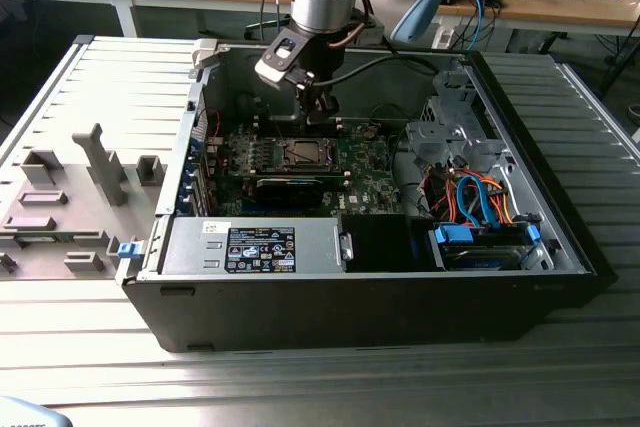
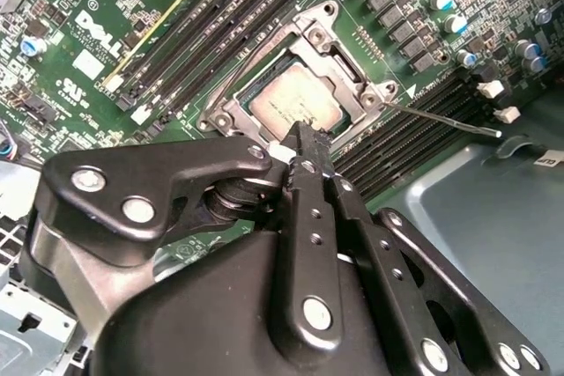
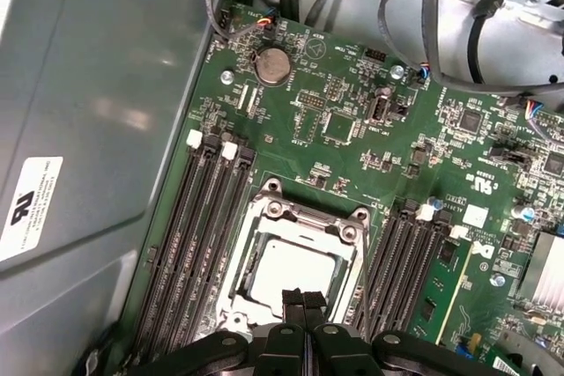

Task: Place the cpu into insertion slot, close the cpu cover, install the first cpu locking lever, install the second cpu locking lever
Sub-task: 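Install the first cpu locking lever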

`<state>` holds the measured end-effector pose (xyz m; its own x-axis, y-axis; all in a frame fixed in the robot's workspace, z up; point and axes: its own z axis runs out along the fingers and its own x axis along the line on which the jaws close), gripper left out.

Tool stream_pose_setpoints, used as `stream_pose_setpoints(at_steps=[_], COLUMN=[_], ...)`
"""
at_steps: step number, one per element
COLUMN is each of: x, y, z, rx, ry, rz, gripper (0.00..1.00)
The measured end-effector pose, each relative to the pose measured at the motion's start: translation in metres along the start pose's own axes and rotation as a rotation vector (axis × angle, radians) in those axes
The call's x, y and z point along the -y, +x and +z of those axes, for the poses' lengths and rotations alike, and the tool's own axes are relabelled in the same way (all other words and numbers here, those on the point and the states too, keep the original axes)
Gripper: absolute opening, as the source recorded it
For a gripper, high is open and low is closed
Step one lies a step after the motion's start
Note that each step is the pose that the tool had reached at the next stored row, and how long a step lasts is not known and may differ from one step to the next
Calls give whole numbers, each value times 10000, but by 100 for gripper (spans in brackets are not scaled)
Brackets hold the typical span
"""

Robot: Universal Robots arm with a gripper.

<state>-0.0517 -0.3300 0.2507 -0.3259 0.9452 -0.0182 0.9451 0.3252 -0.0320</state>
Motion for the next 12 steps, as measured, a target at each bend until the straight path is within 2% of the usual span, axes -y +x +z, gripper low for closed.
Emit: stream_pose_setpoints(at_steps=[12], x=[0], y=[0], z=[0], rx=[18], ry=[-10], rz=[-562], gripper=[11])
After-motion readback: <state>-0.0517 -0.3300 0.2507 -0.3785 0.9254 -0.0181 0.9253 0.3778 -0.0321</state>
